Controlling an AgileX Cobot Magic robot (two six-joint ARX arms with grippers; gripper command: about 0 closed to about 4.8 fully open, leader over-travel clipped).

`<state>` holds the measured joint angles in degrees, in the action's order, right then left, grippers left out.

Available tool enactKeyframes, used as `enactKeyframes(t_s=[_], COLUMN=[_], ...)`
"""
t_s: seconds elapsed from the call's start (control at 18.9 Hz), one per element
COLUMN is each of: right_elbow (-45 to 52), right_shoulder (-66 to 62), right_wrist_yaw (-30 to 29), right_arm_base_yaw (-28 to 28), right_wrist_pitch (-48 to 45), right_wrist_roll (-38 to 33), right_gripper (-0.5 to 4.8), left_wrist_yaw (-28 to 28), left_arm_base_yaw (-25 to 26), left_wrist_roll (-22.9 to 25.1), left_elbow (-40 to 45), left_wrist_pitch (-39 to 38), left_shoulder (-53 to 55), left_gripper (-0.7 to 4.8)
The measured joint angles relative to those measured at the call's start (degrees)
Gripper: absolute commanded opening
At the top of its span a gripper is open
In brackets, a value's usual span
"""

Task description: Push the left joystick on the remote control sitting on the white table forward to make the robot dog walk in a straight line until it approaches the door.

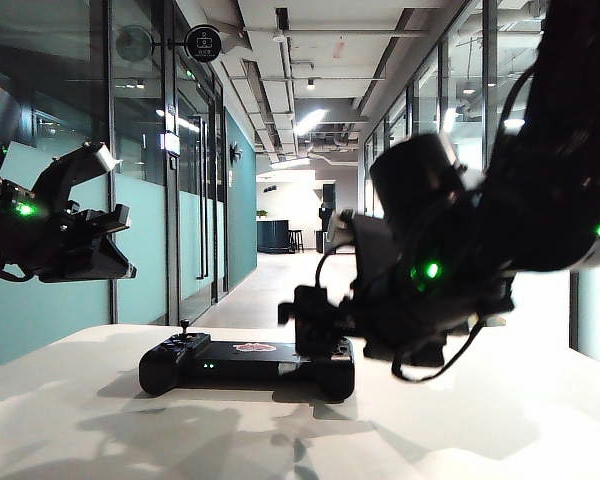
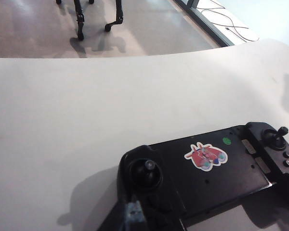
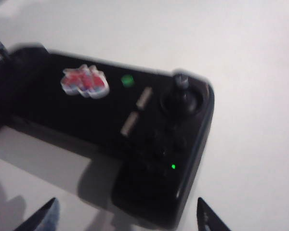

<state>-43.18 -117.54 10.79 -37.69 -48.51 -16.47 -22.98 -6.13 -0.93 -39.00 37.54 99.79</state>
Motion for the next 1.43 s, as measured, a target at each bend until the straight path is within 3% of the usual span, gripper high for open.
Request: enactKeyframes(t_s=[0.48, 0.84, 1.43], right_elbow=[-3.9, -9.4, -11.1], right_shoulder=[-2.8, -2.9, -4.4], right_wrist_yaw=[-0.4, -3.3, -3.8], right_arm_base_yaw=[2.8, 2.8, 3.2], right_wrist_pitch=[3.4, 10.4, 13.3], right_wrist_roll=[-0.3, -0.4, -0.4], right_gripper=[3.59, 3.55, 3.55], left_wrist_yaw=[0.0, 0.0, -0.1], left_arm_base_yaw=[0.0, 0.0, 0.0], left_wrist_roll=[0.0, 0.0, 0.0], left_elbow=[0.0, 0.0, 0.0], left_wrist_pitch=[0.0, 0.0, 0.0], left_shoulder=[0.0, 0.0, 0.0], left_gripper=[-0.06, -0.06, -0.06])
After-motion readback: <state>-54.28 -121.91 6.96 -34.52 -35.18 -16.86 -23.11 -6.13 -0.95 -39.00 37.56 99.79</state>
